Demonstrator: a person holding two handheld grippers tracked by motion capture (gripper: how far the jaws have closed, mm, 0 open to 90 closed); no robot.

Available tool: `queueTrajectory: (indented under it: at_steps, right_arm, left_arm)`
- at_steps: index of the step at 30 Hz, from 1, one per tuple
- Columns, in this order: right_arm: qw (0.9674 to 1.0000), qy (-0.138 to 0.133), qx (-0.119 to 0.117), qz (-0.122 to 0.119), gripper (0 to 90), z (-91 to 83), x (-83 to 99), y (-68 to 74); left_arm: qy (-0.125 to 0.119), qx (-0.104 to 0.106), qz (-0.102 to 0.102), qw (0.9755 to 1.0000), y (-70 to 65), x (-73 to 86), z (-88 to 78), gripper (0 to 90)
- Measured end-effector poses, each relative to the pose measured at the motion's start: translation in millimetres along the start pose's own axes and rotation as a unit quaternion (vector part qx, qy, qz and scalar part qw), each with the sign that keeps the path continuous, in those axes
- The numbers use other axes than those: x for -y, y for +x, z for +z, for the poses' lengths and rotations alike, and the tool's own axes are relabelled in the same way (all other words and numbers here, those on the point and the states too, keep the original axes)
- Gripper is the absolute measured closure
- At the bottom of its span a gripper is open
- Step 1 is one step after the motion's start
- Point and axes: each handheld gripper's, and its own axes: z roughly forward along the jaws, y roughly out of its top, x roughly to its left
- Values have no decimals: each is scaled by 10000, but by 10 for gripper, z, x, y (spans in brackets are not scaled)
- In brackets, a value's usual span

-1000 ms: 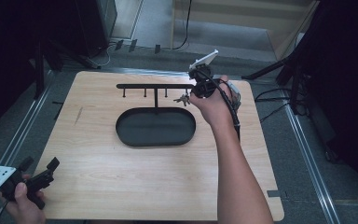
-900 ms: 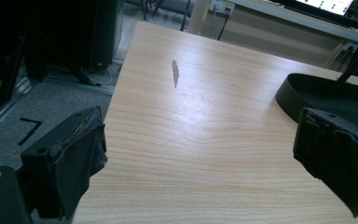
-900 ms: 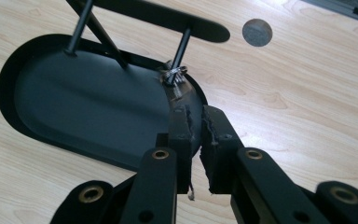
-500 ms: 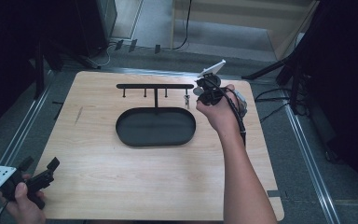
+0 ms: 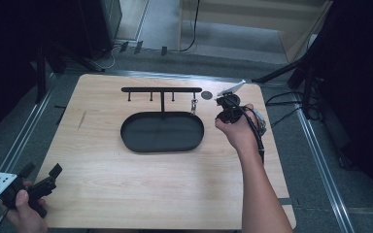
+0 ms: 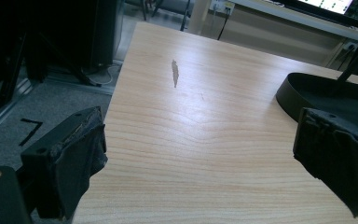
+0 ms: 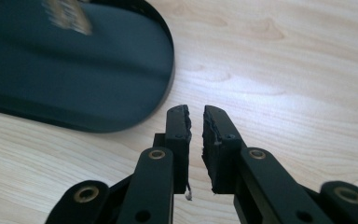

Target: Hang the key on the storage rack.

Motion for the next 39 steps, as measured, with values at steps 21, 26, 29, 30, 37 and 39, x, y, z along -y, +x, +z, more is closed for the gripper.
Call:
queueTrajectory:
  at_steps: [21, 26, 29, 30, 37, 39]
  right_arm:
    - [9990, -318, 125, 285, 351, 490, 613, -581]
    - [9970, -398, 397, 531, 163, 592, 836, -723]
    - [9960, -473, 416, 633, 120, 603, 900, -761]
    - [9951, -630, 386, 654, 38, 612, 962, -790]
    - [9934, -851, 323, 703, 0, 677, 1183, -831]
    - [9929, -877, 330, 728, 0, 699, 1244, -848]
  left_arm:
    - [-7, 0, 13, 10000, -5, 0, 1, 29]
    - [-6, -8, 37, 10000, -9, 1, -1, 29]
    - [-16, -3, 45, 10000, -10, 2, -2, 30]
    - [-17, -4, 46, 10000, -9, 3, -3, 29]
    - [-24, 1, 56, 10000, -10, 4, -5, 29]
    - [-25, 3, 54, 10000, -9, 4, -5, 29]
